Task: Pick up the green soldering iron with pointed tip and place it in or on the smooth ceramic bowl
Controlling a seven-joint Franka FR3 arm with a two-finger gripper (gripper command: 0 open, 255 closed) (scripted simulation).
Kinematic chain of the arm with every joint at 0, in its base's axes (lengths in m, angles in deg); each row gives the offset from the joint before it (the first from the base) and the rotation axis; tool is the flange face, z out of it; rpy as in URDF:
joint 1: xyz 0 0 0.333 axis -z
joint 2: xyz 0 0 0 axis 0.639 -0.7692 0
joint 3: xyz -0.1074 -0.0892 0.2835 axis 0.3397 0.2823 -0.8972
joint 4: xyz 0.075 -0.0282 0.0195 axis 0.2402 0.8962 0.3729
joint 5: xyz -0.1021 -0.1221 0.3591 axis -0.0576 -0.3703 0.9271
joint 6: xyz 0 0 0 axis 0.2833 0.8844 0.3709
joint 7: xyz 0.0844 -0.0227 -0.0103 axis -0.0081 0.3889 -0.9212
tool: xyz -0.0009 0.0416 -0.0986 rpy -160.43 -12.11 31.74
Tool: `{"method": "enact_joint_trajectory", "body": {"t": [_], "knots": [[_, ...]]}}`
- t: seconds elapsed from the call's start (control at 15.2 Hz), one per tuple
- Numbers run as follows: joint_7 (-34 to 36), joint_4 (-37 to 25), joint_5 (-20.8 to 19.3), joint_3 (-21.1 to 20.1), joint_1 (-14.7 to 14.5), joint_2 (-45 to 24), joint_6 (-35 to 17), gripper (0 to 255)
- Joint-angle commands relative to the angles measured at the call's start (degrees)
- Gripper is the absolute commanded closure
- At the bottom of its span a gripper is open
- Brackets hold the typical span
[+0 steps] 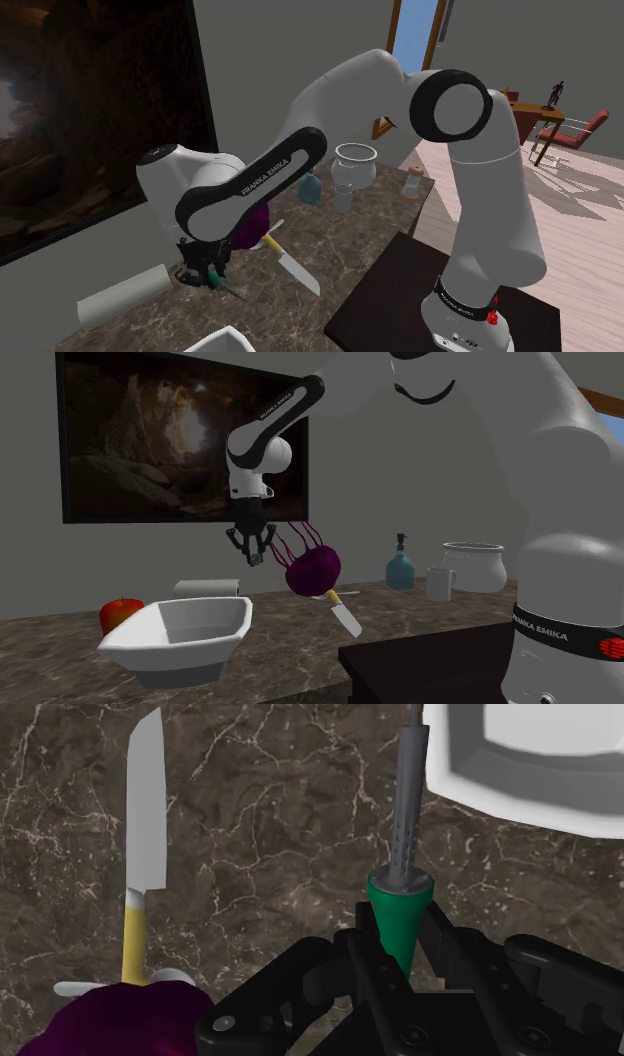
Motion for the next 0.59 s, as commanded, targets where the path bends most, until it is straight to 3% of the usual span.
{"method": "enact_joint_trajectory", "body": {"t": [0.0,0.53], "knots": [[-0.14,-0.43,0.16,-0.07,0.03,0.24,0.67,255],[9.23,1.24,0.52,-3.06,-6.46,1.22,0.48,255]]}}
